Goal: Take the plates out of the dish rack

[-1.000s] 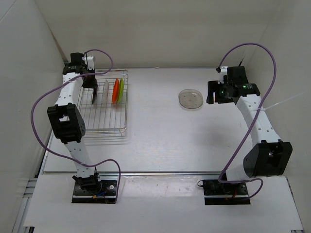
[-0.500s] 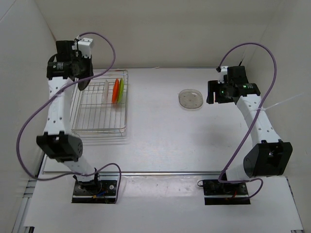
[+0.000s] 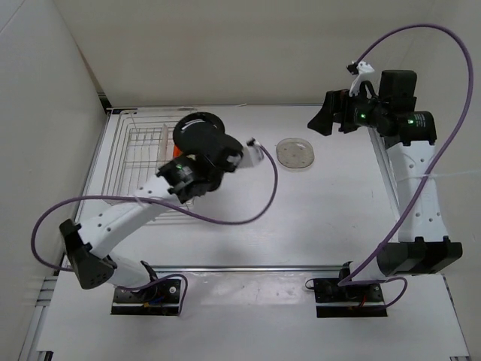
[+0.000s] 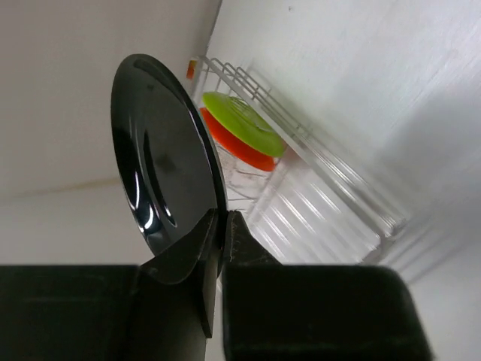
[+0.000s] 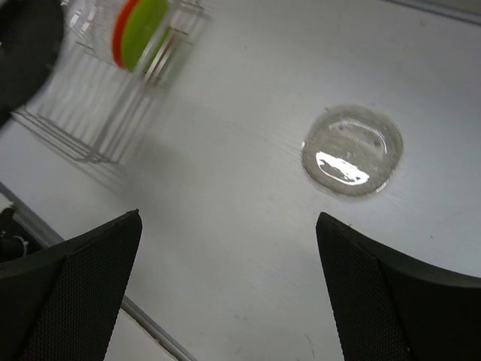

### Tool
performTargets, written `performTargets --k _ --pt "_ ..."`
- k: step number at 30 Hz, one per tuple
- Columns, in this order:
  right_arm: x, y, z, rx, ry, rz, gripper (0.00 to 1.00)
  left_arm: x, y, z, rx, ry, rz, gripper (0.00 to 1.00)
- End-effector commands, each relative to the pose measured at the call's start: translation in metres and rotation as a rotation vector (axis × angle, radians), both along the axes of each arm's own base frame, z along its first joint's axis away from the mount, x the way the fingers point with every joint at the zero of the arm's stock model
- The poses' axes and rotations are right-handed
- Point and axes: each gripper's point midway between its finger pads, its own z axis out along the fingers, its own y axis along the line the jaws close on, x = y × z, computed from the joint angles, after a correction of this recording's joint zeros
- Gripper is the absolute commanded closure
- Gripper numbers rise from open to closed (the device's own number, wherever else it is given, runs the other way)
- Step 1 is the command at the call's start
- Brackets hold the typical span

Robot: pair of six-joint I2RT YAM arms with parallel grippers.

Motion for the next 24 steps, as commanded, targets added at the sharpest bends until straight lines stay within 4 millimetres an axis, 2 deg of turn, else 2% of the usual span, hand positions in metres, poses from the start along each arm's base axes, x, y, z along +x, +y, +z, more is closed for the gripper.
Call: performTargets --k 1,2,3,4,5,6,7,9,11,13,16,18,19,24 --pt "-0.024 0.023 0.04 0.132 -0.024 0.141 0.0 -0.004 0.008 0.018 0.298 -0.172 0.03 0.89" --pt "-0.026 0.027 0.04 0.142 -0.02 0.178 0.0 -0.012 -0.01 0.012 0.335 -0.183 -0.031 0.89" --pt "-0.027 0.033 0.034 0.152 0.015 0.2 0.0 -0.017 -0.018 0.012 0.363 -0.199 -0.06 0.89" --pt "-0.028 0.034 0.038 0.152 -0.004 0.216 0.0 -0.02 -0.028 0.012 0.403 -0.224 -0.101 0.89" --pt "-0.024 0.034 0.034 0.153 0.01 0.215 0.0 -0.023 -0.041 0.012 0.42 -0.239 -0.139 0.89" --pt "-0.021 0.035 0.031 0.153 0.021 0.214 0.0 -0.033 -0.058 0.01 0.44 -0.261 -0.188 0.89" --pt "-0.023 0.037 0.031 0.153 0.022 0.224 0.0 -0.038 -0.065 0.016 0.461 -0.287 -0.215 0.89" --pt "-0.024 0.039 0.028 0.155 0.026 0.237 0.03 -0.053 -0.092 0.014 0.474 -0.318 -0.284 0.89" --pt "-0.025 0.045 0.025 0.171 0.038 0.269 0.06 -0.063 -0.107 0.011 0.495 -0.331 -0.334 0.89" --pt "-0.035 0.055 0.034 0.211 0.032 0.337 0.08 -0.08 -0.125 0.014 0.474 -0.355 -0.378 0.89" --pt "-0.046 0.064 0.04 0.253 0.037 0.406 0.09 -0.091 -0.147 0.011 0.453 -0.357 -0.412 0.89" --pt "-0.052 0.068 0.044 0.257 0.028 0.425 0.09 -0.094 -0.154 0.016 0.442 -0.357 -0.419 0.89" --pt "-0.057 0.07 0.047 0.256 0.019 0.437 0.11 -0.093 -0.157 0.01 0.456 -0.352 -0.422 0.89" --pt "-0.065 0.082 0.025 0.218 0.059 0.453 0.14 -0.102 -0.179 0.027 0.433 -0.389 -0.453 0.89"
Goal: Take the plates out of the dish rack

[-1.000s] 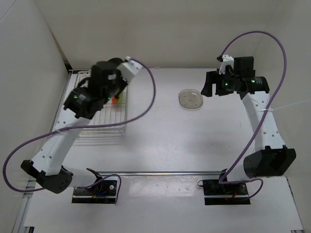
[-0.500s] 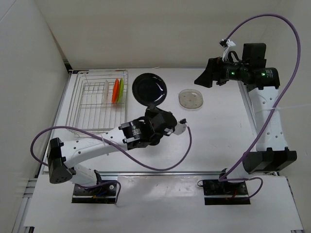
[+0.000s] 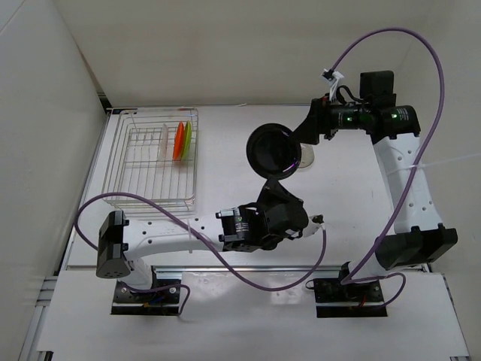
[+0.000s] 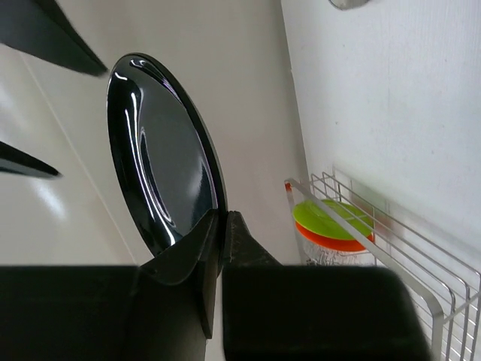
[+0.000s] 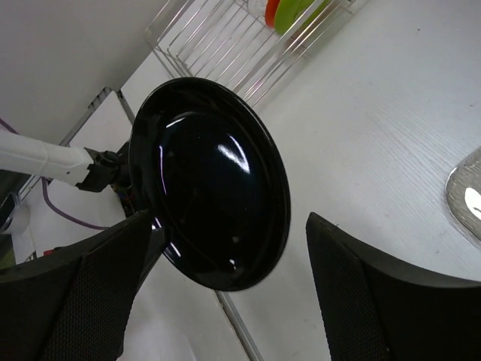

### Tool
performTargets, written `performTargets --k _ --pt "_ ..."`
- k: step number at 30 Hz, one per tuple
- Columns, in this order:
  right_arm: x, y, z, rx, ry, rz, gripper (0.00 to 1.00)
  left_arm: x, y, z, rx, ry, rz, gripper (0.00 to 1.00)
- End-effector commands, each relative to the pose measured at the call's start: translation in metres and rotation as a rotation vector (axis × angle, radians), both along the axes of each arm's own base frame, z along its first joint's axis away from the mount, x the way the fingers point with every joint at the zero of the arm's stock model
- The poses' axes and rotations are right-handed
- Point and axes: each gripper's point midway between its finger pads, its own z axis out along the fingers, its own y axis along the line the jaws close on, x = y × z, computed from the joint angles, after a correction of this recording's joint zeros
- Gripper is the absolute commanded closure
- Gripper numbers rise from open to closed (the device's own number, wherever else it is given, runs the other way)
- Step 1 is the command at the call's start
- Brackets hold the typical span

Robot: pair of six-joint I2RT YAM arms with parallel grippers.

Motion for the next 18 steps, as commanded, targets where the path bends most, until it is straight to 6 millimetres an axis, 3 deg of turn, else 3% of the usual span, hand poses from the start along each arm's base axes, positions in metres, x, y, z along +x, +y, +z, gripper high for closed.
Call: performTargets --k 1,7,12,18 --pt "-0.016 0.01 -0.002 -0.013 -0.023 0.042 0.14 -0.004 -0.004 0.043 -0.111 -0.049 0.008 0.89" --pt "-0.004 0.006 -0.025 -0.073 0.006 -0.024 0.27 -0.005 -0.01 0.051 -0.117 -0.079 0.004 0.89" --pt "0.0 0.004 -0.025 -0.08 0.003 -0.043 0.56 -0.005 -0.01 0.046 -0.098 -0.07 0.007 0.89" --pt "0.003 0.002 -0.024 -0.089 -0.001 -0.065 0.58 -0.007 -0.003 0.037 -0.091 -0.033 0.029 0.89"
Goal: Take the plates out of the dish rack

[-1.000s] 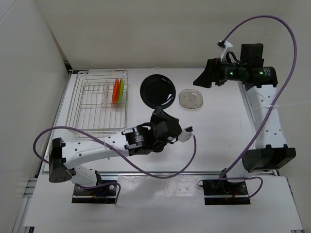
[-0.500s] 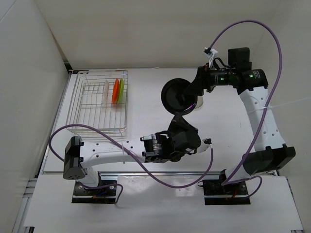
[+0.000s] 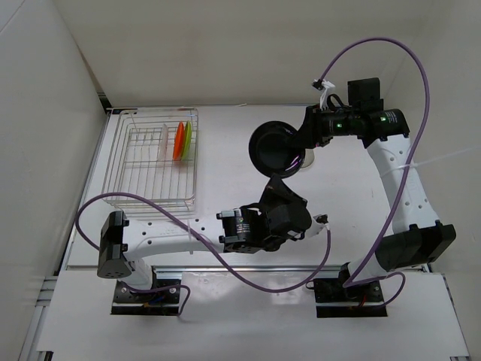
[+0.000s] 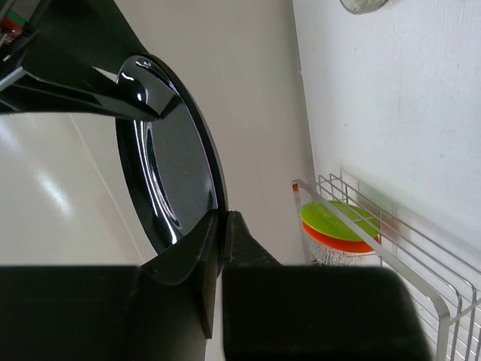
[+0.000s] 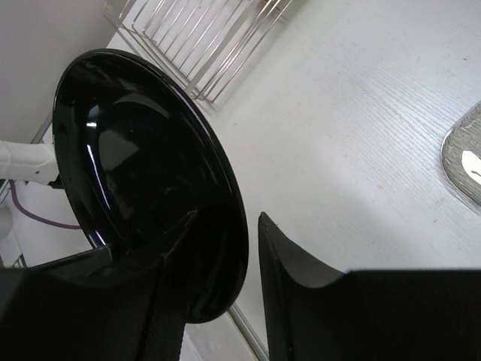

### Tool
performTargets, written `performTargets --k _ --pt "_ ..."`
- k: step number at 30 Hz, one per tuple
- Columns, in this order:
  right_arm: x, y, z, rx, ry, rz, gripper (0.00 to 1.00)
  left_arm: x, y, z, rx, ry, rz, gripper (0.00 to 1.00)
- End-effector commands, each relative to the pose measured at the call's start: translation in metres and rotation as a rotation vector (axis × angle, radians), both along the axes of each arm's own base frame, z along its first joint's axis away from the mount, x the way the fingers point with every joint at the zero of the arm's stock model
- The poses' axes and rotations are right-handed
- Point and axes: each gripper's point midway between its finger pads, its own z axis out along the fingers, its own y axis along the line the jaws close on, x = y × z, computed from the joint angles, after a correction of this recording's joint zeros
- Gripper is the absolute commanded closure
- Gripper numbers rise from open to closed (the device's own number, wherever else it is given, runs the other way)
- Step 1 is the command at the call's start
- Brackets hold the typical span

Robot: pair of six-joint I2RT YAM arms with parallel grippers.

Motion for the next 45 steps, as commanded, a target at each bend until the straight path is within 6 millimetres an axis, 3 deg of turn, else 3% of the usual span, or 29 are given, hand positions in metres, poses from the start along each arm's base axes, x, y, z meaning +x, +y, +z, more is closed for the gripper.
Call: performTargets --k 1,2,3,6,13,16,18,21,22,23,26,28,30,31,32,33,34,36,37,39,40,43,45 --pt "0.002 -0.002 0.014 0.002 -0.067 -0.02 0.62 -0.001 0.007 0.019 -0.063 -0.004 0.037 0.89" --pt "0.002 -0.002 0.014 0.002 -0.067 -0.02 0.67 -0.001 0.007 0.019 -0.063 -0.004 0.037 0.89" --pt "0.0 -0.003 0.017 0.004 -0.076 -0.02 0.8 -0.002 0.008 0.019 -0.071 0.0 0.039 0.89" --pt "0.001 -0.002 0.012 -0.011 -0.068 -0.027 0.99 -0.002 0.007 0.016 -0.06 0.006 0.043 0.89" --pt "0.002 0.0 0.003 -0.014 -0.043 -0.034 1.0 0.018 0.015 0.024 -0.098 0.005 0.09 0.89" --pt "0.003 0.001 0.004 -0.008 -0.042 -0.04 1.0 0.029 0.019 0.022 -0.099 0.003 0.119 0.71" --pt "0.004 0.002 0.006 -0.002 -0.046 -0.044 1.0 0.032 0.023 0.02 -0.106 0.011 0.135 0.38" --pt "0.019 -0.001 -0.003 -0.018 -0.014 -0.114 1.0 0.033 0.03 0.018 -0.099 0.048 0.147 0.17" --pt "0.024 -0.003 -0.003 -0.025 -0.016 -0.146 1.0 0.031 0.032 0.015 -0.083 0.065 0.147 0.05" --pt "0.033 -0.004 -0.01 -0.039 -0.003 -0.175 1.0 0.028 0.034 0.009 -0.057 0.102 0.131 0.0" --pt "0.065 -0.009 -0.025 -0.064 0.031 -0.291 1.0 0.018 0.051 -0.009 0.037 0.194 0.125 0.0" --pt "0.097 -0.016 -0.046 -0.11 0.048 -0.392 1.0 0.014 0.062 0.002 -0.004 0.216 0.137 0.0" --pt "0.117 -0.018 -0.054 -0.11 0.055 -0.457 1.0 0.02 0.082 0.012 -0.019 0.23 0.175 0.0" --pt "0.132 -0.016 -0.068 -0.114 0.064 -0.474 1.0 0.026 0.088 0.02 -0.057 0.229 0.196 0.0" --pt "0.143 -0.018 -0.066 -0.12 0.059 -0.51 1.0 0.033 0.096 0.036 -0.127 0.224 0.226 0.0" --pt "0.152 -0.016 -0.07 -0.104 0.08 -0.539 1.0 0.051 0.113 0.044 -0.172 0.218 0.295 0.0" --pt "0.164 -0.013 -0.086 -0.109 0.114 -0.546 1.0 0.06 0.127 0.057 -0.229 0.208 0.335 0.0" --pt "0.173 0.004 -0.091 -0.097 0.129 -0.551 1.0 0.079 0.16 0.086 -0.379 0.175 0.429 0.0" --pt "0.183 0.006 -0.109 -0.12 0.143 -0.577 1.0 0.1 0.193 0.101 -0.481 0.128 0.522 0.0" --pt "0.19 0.02 -0.115 -0.11 0.146 -0.595 1.0 0.117 0.229 0.116 -0.596 0.071 0.62 0.0" --pt "0.201 0.022 -0.122 -0.099 0.137 -0.617 1.0 0.131 0.264 0.12 -0.643 0.024 0.731 0.0" --pt "0.211 0.035 -0.146 -0.087 0.186 -0.672 1.0 0.143 0.319 0.12 -0.8 0.004 0.898 0.0" --pt "0.217 0.054 -0.159 -0.08 0.216 -0.675 1.0 0.145 0.334 0.104 -0.844 0.043 0.962 0.0"
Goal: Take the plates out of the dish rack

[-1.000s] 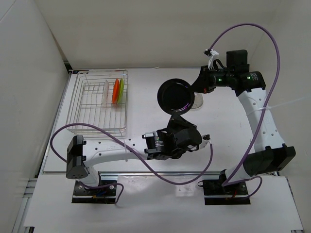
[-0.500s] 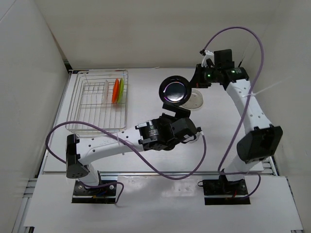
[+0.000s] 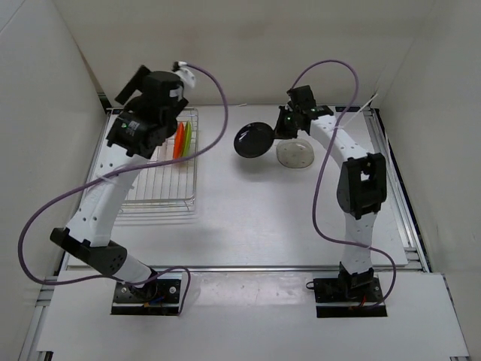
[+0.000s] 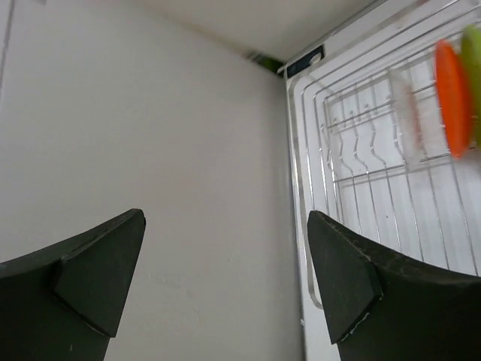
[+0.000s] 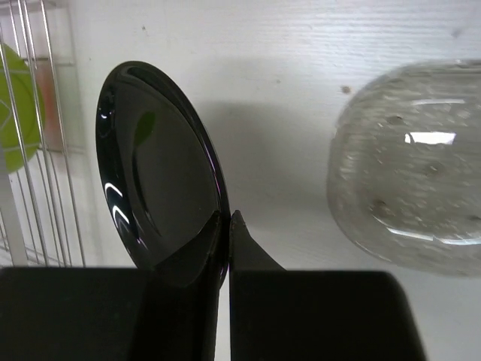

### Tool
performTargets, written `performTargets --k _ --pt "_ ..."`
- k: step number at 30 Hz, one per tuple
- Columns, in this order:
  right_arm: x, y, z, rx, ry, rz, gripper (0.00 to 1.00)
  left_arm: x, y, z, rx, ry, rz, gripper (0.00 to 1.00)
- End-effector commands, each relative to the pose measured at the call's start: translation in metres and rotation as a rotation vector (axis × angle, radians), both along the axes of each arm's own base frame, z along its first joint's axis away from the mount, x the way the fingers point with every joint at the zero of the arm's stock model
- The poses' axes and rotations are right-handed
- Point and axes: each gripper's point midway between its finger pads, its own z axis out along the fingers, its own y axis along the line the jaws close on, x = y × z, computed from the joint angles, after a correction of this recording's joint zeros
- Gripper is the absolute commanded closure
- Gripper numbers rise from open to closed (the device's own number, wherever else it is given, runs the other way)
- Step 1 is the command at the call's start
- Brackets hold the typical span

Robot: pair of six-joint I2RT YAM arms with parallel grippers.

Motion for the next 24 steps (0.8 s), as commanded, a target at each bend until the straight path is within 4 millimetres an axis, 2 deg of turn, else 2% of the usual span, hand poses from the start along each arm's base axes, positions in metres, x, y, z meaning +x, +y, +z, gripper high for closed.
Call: performTargets --k 1,2,4,5,6,8,13,19,24 --pt "0.037 0.028 0.023 0.063 -0.099 -0.102 1.0 -0.007 0.024 -0.008 -0.199 -0.021 0.064 0.0" --pt "0.036 0.038 0.018 0.053 -0.095 -0.102 1.0 -0.009 0.026 -0.012 -0.22 -0.011 0.067 0.0" --pt "0.04 0.043 0.001 0.021 -0.076 -0.14 1.0 -0.01 0.026 -0.022 -0.279 0.007 0.06 0.0" --pt "0.036 0.05 -0.015 0.005 -0.038 -0.14 1.0 -0.01 0.028 -0.029 -0.291 0.027 0.069 0.0" --pt "0.041 0.048 -0.017 -0.003 -0.043 -0.164 1.0 -0.012 0.025 -0.029 -0.326 0.025 0.066 0.0" --pt "0.04 0.061 -0.019 -0.002 -0.043 -0.154 1.0 -0.013 0.019 -0.034 -0.363 0.054 0.05 0.0" --pt "0.038 0.062 -0.045 -0.041 0.001 -0.173 1.0 -0.015 0.005 -0.025 -0.455 0.059 0.005 0.0" --pt "0.022 0.059 -0.079 -0.069 0.084 -0.155 1.0 -0.019 0.006 -0.012 -0.488 0.02 0.004 0.0" --pt "0.014 0.06 -0.09 -0.07 0.109 -0.127 0.98 -0.02 0.003 -0.006 -0.514 0.006 -0.014 0.0"
